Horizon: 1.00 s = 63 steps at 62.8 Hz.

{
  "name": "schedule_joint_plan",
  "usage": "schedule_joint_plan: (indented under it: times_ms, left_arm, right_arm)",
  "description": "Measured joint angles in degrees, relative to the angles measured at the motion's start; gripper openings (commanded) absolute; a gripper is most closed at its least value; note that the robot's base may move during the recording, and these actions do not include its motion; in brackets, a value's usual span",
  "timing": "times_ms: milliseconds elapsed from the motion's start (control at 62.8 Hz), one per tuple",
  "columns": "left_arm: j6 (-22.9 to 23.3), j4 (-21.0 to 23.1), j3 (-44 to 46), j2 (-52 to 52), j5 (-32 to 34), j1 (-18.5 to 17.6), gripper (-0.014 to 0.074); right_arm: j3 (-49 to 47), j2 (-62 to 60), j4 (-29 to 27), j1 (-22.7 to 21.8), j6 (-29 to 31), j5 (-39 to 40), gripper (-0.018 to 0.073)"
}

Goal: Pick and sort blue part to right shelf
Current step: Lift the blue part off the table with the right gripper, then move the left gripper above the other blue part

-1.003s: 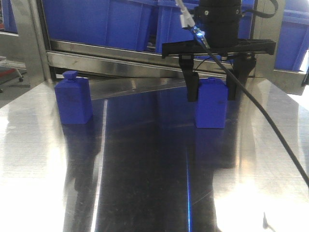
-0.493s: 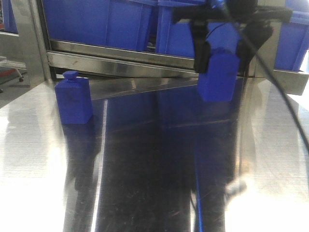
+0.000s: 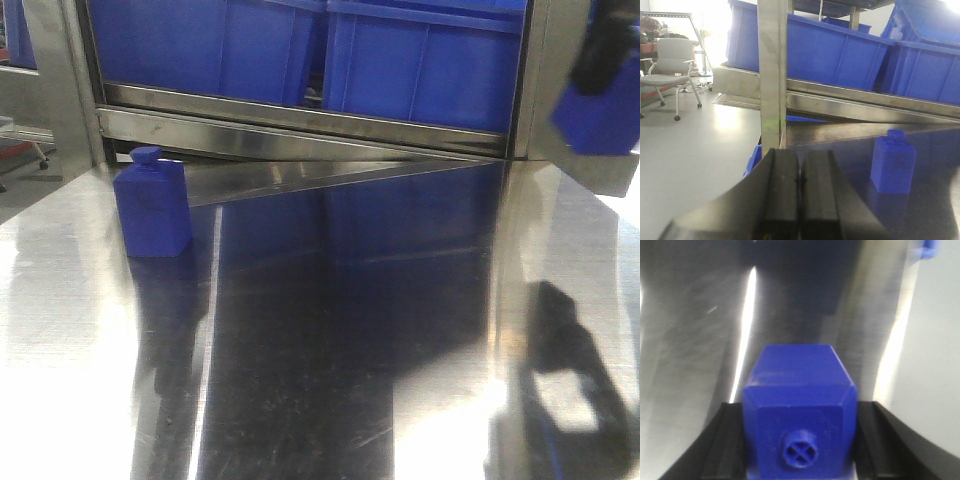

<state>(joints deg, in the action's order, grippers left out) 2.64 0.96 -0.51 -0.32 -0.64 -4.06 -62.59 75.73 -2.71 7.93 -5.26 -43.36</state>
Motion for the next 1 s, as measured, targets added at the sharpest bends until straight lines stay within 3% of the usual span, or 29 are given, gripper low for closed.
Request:
schedule_joint_plan:
  times_ms: [175,509,748,1003]
  left_arm:
    - [0.0,0.0,0.0,0.0,0.0,0.0,0.0123]
    - [0.0,0.0,0.0,0.0,0.0,0.0,0.0123]
    - [0.0,0.0,0.0,0.0,0.0,0.0,0.0123]
    - [0.0,0.0,0.0,0.0,0.0,0.0,0.0123]
  right_arm:
    - [9.58,-9.81,0.37,-4.2,0.32,8.83,0.0358]
    - [23.75,-29.95,1.19,-4.61,0.39,18.77,0.0358]
    - [27.56,-43.28,2.31,-4.61,0.39,18.94,0.0358]
    - [27.8,-48.24,2.71,-4.61,0.49,18.37,0.0358]
